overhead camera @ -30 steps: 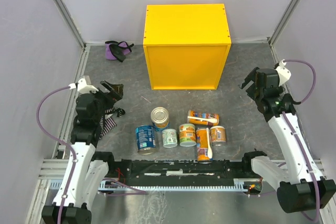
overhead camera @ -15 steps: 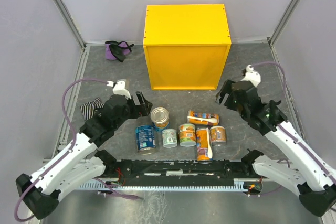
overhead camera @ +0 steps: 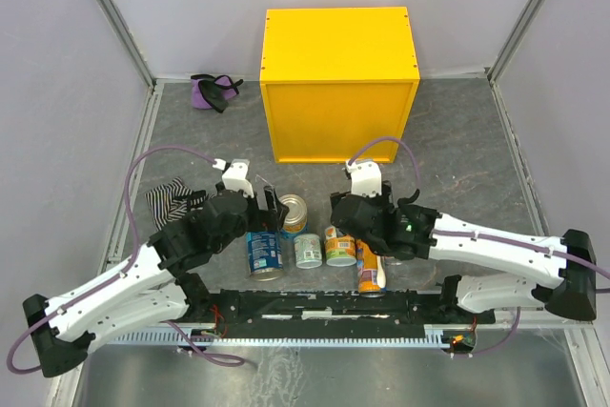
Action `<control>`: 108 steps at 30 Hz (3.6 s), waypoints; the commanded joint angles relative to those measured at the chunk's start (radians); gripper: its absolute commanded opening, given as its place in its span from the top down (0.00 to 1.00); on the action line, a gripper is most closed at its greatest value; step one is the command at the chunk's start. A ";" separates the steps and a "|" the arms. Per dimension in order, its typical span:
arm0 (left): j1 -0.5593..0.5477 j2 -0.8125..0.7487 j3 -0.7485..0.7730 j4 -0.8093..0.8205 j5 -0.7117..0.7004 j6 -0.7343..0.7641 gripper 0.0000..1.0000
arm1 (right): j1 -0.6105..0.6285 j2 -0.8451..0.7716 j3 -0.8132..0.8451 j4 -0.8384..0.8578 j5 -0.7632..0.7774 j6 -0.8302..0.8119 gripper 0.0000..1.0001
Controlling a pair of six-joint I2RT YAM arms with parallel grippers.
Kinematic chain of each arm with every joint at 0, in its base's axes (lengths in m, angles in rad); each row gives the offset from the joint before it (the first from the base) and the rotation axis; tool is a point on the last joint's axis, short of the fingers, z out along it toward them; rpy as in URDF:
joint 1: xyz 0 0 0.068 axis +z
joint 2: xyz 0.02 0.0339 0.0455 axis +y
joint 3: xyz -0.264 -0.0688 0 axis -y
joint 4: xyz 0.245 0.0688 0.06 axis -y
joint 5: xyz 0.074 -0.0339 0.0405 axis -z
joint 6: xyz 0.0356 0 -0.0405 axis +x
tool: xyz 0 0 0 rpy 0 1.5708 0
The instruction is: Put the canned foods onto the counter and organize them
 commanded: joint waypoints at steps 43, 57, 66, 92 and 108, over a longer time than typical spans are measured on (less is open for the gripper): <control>-0.185 0.321 -0.108 0.313 -0.283 0.060 0.01 | 0.068 -0.235 -0.131 0.099 0.031 0.044 0.12; -0.185 0.431 -0.106 0.435 -0.329 0.101 0.01 | 0.068 -0.219 -0.143 0.141 0.003 0.010 0.12; -0.185 0.506 -0.100 0.471 -0.379 0.102 0.01 | 0.067 -0.200 -0.136 0.159 -0.001 -0.024 0.12; -0.141 0.462 -0.017 0.488 -0.357 0.162 0.97 | 0.067 -0.247 -0.156 0.192 0.009 0.014 0.13; -0.052 0.407 0.060 0.439 -0.262 0.059 0.97 | 0.067 -0.272 -0.171 0.242 -0.004 0.065 0.13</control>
